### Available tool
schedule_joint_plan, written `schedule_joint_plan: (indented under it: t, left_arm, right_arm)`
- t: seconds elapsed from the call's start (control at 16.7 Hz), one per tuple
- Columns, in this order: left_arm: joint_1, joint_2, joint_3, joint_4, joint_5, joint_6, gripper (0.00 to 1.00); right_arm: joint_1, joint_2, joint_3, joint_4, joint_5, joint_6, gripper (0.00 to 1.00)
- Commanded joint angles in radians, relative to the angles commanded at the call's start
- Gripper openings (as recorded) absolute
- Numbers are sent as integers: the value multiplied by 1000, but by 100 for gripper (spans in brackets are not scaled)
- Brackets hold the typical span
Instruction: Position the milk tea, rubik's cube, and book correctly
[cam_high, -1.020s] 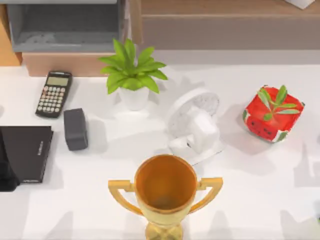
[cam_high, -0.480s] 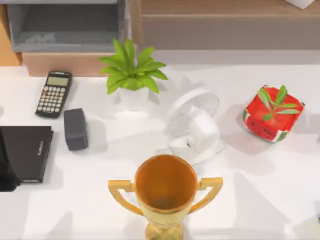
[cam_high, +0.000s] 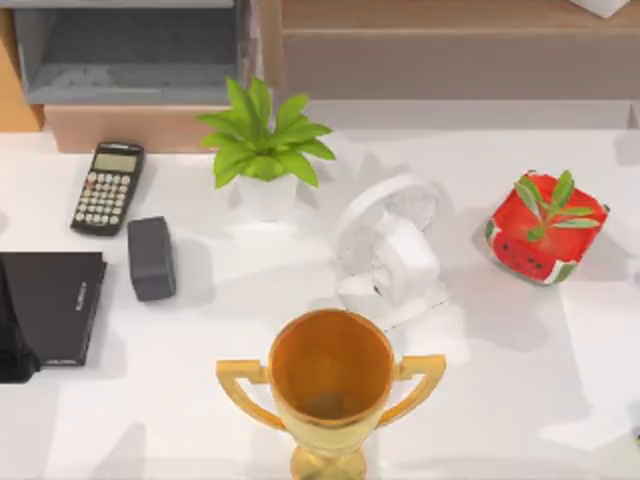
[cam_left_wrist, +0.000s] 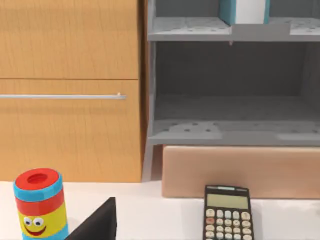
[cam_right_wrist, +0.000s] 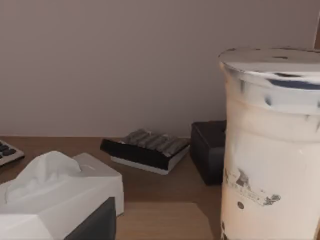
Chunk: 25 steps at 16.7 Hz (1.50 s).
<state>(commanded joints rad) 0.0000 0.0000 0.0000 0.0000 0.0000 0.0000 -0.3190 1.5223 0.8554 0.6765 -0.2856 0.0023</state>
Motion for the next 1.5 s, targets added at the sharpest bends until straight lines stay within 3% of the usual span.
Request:
schedule_joint_plan:
  t: [0.24, 0.48, 0.9, 1.5]
  left_arm:
    - [0, 0, 0, 0, 0, 0, 100]
    - [0, 0, 0, 0, 0, 0, 100]
    - [0, 0, 0, 0, 0, 0, 100]
    - [0, 0, 0, 0, 0, 0, 100]
  right_arm:
    - [-51, 260, 141, 112, -48, 3, 100]
    - [-71, 357, 198, 157, -67, 4, 100]
    - [-58, 377, 229, 145, -55, 4, 100]
    - [-9, 597, 560, 34, -4, 2, 100]
